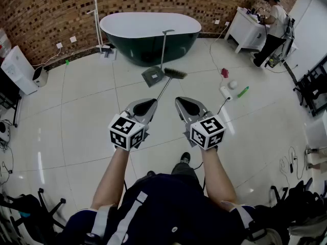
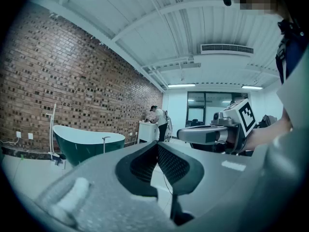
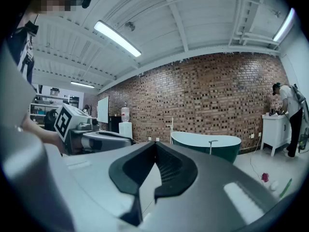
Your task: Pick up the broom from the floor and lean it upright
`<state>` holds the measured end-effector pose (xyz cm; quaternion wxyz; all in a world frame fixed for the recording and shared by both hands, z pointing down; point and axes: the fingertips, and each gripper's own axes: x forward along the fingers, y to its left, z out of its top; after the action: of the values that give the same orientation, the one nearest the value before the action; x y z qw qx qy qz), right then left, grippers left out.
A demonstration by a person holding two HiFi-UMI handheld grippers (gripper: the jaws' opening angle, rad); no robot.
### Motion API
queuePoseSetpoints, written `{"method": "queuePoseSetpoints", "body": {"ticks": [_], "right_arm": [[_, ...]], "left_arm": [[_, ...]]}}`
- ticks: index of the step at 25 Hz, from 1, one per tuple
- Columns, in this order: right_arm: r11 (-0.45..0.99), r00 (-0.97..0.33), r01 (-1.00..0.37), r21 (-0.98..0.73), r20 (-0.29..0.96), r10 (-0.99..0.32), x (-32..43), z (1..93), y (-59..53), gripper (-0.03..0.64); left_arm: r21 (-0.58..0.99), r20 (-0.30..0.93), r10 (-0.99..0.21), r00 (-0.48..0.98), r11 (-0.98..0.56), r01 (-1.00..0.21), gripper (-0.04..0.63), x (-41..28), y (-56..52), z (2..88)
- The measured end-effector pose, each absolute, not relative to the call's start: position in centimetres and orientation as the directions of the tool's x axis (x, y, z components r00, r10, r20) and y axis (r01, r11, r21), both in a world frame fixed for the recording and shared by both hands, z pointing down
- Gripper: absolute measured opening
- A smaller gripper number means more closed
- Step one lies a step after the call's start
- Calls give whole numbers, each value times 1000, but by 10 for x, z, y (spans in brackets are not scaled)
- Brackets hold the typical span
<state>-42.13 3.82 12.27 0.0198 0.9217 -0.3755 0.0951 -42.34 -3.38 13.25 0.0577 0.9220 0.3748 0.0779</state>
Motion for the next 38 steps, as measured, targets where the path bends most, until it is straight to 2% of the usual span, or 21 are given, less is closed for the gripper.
{"method": "queuePoseSetpoints", "body": {"ticks": [7, 16, 27, 32, 38], "right_arm": [[-715, 695, -697, -58, 188, -694, -385, 131, 60, 5], [-698, 674, -707, -116, 191, -714, -315, 158, 114, 6], [-615, 571, -765, -190, 242, -784, -230, 190, 176, 6], [-585, 529, -785, -203, 269, -804, -198, 205, 174, 5], [-570, 496, -803, -175, 333, -802, -150, 226, 153, 5]], "left_arm": [[161, 121, 693, 711, -720, 675, 2, -390, -16, 141], [163, 217, 658, 721, -753, 637, 2, -326, 23, 175], [129, 318, 584, 747, -807, 576, 2, -244, 83, 197], [182, 365, 553, 749, -831, 526, 2, -225, 78, 218], [244, 344, 553, 759, -833, 496, 2, -177, 61, 249]]}}
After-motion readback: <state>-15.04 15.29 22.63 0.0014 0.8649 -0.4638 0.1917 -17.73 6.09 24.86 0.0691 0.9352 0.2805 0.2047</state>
